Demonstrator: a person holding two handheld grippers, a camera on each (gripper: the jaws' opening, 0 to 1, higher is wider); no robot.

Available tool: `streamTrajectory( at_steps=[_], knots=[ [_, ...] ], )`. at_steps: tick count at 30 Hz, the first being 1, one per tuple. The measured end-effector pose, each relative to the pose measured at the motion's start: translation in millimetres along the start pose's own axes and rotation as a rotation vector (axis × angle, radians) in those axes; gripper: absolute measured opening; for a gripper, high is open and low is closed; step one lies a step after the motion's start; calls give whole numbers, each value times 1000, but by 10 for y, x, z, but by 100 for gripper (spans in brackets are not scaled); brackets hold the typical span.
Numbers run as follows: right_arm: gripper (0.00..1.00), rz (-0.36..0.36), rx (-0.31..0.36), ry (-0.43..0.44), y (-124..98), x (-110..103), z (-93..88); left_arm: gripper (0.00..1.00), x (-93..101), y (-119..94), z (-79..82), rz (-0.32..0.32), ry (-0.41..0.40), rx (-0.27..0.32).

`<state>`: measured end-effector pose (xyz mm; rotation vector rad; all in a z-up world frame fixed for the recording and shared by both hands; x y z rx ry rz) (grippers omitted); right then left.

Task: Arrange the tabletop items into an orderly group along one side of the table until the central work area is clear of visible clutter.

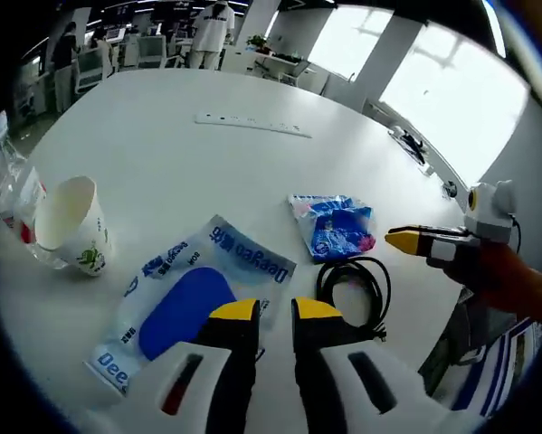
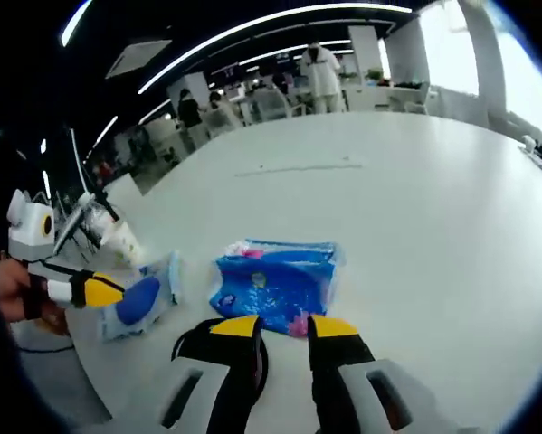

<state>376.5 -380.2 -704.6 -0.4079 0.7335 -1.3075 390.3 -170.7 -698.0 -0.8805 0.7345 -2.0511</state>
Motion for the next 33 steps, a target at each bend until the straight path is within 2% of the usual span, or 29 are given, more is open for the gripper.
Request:
streamTrajectory(
  at_steps=[4, 7, 13, 20, 22, 26, 30, 33],
  knots=[
    [19, 13, -12, -5, -42, -175, -157, 11, -137, -133, -135, 18, -13, 10],
    [18, 19, -28, -5, -69, -329, -304, 10, -251, -244, -299, 36, -36, 6],
    [18, 29, -42, -29, -88, -544, -422, 10, -314, -375, -488, 46, -89, 20],
    [19, 15, -49, -56, -118, -614, -466, 10, -426, -506, -672, 60, -128, 29],
    [18, 1, -44, -86, -162, -619, -453, 10, -490, -550, -725, 67, -136, 33],
    [19, -5, -32, -78, -227, -643, -453, 9, -650, -641, -828, 91, -168, 38],
    [19, 2, -31, -63, -279, -742, -480, 9, -754, -727, -889, 104, -160, 35],
    [19, 20, -33, -84, -287, -859, -512, 9, -855, -767, -902, 123, -182, 41]
  ],
)
Point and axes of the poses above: the point that each gripper's makers call its tool centre point, and the gripper's own axes: y roughly forward along the fingers, x roughly to its right, z roughly out of its top, the point moved 1 cm from there along -y, roughly backward along the fingers, and after that the axes turned 2 degrees about z, right-handed, at the moved point
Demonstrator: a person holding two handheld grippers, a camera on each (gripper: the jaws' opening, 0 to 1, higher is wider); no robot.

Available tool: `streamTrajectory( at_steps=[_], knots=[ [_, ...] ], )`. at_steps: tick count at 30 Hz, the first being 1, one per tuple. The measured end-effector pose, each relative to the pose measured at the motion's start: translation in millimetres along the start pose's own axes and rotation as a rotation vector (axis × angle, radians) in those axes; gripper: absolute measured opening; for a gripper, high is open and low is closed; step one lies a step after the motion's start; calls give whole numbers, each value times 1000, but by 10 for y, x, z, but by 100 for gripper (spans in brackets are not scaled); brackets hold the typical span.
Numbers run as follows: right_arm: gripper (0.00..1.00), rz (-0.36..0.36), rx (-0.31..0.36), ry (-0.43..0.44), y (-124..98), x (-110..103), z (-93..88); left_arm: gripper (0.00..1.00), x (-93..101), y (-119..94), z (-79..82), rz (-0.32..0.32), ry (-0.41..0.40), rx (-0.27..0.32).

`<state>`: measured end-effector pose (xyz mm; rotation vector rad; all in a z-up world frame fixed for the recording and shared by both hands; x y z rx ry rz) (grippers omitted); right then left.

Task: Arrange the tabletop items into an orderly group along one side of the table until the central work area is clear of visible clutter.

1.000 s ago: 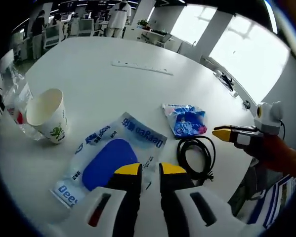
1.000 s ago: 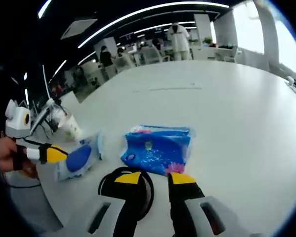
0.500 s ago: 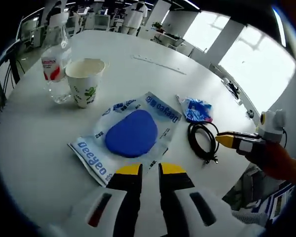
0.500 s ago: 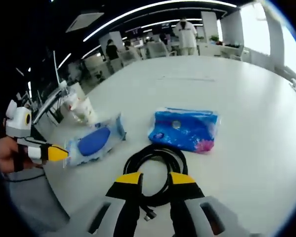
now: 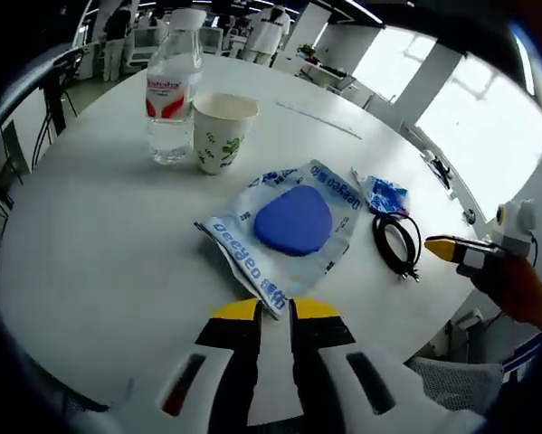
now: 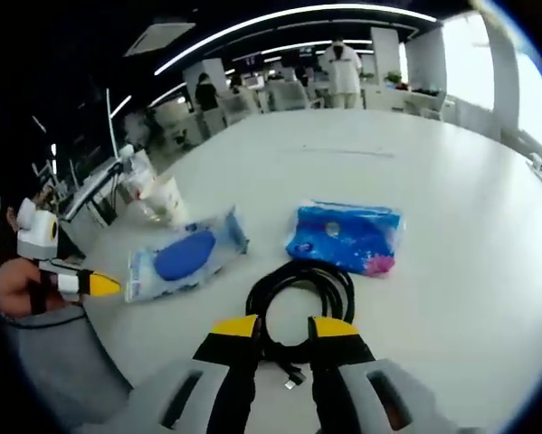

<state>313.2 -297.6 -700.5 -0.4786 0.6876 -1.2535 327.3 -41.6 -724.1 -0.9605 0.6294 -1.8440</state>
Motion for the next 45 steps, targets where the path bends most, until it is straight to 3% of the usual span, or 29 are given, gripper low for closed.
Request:
streamTrajectory(
  at_steps=[5, 10, 18, 31, 45],
  knots=[
    [20, 22, -19, -21, -15, -191, -88, 9, -114, -68, 24, 18, -54, 30],
    [21, 54, -25, -56, -38, -385, -146, 9, -246, -92, -56, 51, -78, 45],
    [27, 105, -38, -47, -101, -588, -214, 10, -305, -117, -91, 42, -174, 74],
    [34, 120, -47, -6, -152, -626, -296, 13, -124, 21, -55, -16, -177, 56],
    [39, 116, -53, 36, -269, -602, -433, 13, -112, 143, -42, -21, -213, 19]
  ],
)
Point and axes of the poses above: the point that each gripper's makers call its tool centre point, and the gripper's own axes: y roughly forward along the fingers, x roughly to its right, z roughly out of its top, the point moved 1 cm from there along -y, roughly backward along the fingers, and after that the axes turned 2 degrees about z, right-handed, at the moved point
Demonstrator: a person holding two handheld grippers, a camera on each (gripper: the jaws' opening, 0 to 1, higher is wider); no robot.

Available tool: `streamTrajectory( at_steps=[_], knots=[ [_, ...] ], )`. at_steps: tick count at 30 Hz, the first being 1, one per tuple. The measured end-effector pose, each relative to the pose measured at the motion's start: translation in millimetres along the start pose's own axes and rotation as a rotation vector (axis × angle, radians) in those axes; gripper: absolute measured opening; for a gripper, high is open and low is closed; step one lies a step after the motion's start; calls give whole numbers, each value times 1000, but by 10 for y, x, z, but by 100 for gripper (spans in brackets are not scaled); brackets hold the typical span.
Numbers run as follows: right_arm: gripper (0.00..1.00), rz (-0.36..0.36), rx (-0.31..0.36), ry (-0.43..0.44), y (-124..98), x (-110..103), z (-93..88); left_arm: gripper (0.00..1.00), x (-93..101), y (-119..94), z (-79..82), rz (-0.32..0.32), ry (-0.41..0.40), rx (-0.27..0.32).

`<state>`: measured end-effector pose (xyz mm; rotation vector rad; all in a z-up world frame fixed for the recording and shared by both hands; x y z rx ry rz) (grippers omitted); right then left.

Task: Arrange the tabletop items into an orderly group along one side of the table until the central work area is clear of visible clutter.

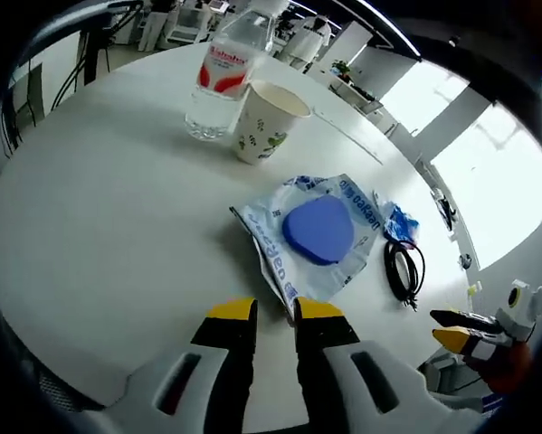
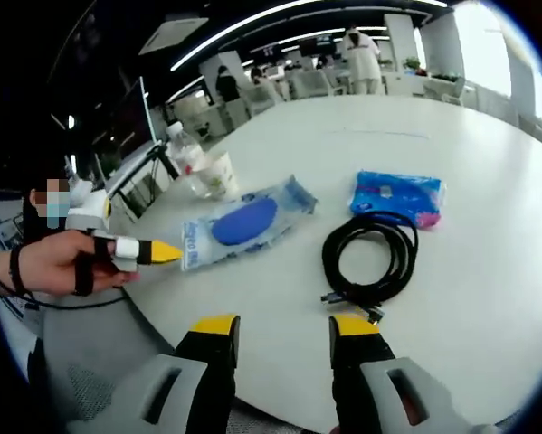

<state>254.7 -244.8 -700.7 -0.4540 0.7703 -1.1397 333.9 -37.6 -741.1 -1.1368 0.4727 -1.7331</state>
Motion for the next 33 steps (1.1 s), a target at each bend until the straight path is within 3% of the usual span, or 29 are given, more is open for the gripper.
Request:
streamTrajectory(
  at_steps=[16, 33],
  knots=[
    [40, -10, -3, 34, -114, 18, -122, 12, 69, 123, -57, -20, -36, -19],
    [46, 10, -13, 50, -153, -25, -200, 4, 83, 188, -35, -13, -41, -17]
  ],
)
Point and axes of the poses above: the point that each gripper's makers call its tool centre point, and the gripper's own axes: y roughly forward along the fingers, x roughly to its right, z roughly out of its top, the point moved 1 cm from there along -y, roughly backward along the fingers, and after that the axes turned 2 degrees about z, right-handed, at the moved point
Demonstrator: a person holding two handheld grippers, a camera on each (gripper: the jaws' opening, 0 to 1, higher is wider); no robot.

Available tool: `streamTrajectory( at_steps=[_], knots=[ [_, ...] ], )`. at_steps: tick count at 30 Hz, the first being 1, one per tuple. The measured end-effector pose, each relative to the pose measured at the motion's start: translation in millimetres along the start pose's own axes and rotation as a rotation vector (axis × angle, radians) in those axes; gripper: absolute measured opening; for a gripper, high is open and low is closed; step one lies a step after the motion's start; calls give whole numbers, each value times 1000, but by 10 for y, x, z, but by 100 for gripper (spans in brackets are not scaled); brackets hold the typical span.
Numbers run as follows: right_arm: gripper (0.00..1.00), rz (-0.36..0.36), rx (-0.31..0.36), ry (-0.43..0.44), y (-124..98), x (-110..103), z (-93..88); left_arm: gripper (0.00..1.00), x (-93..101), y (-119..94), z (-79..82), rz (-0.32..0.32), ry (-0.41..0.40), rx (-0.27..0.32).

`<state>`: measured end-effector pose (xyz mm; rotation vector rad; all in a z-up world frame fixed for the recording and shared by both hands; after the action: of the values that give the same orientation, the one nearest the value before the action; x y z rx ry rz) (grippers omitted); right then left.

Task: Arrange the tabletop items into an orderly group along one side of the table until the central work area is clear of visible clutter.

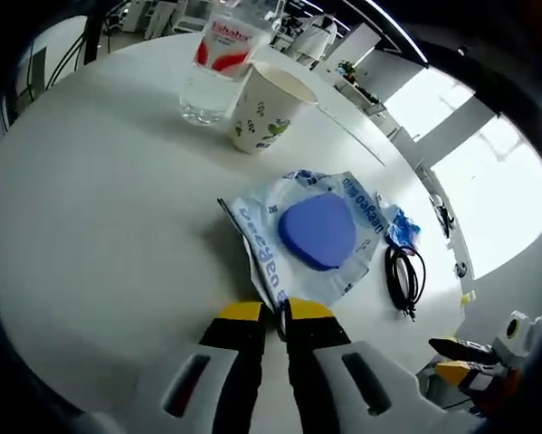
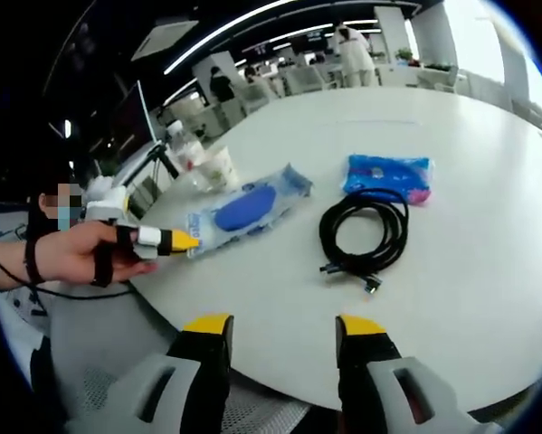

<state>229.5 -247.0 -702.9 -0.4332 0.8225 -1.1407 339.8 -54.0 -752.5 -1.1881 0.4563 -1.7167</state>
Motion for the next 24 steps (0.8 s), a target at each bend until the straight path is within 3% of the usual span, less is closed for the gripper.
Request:
streamTrajectory(
  at_steps=[14, 24],
  knots=[
    [47, 24, -2, -26, 79, -23, 98, 0, -26, -46, -21, 19, 43, -9],
    [44, 61, -5, -11, 181, -61, 145, 0, -250, -260, -93, 57, 91, -37]
  ],
)
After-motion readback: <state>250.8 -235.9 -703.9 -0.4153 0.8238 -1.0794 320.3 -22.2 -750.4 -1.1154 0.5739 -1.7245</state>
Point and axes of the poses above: the point that each gripper's makers call its tool centre point, and the gripper's own axes: y roughly forward along the fingers, x roughly to its right, z roughly out of its top, the point moved 1 cm from there along -y, roughly backward along the fingers, and after that the axes turned 2 degrees about z, right-handed, at the moved point
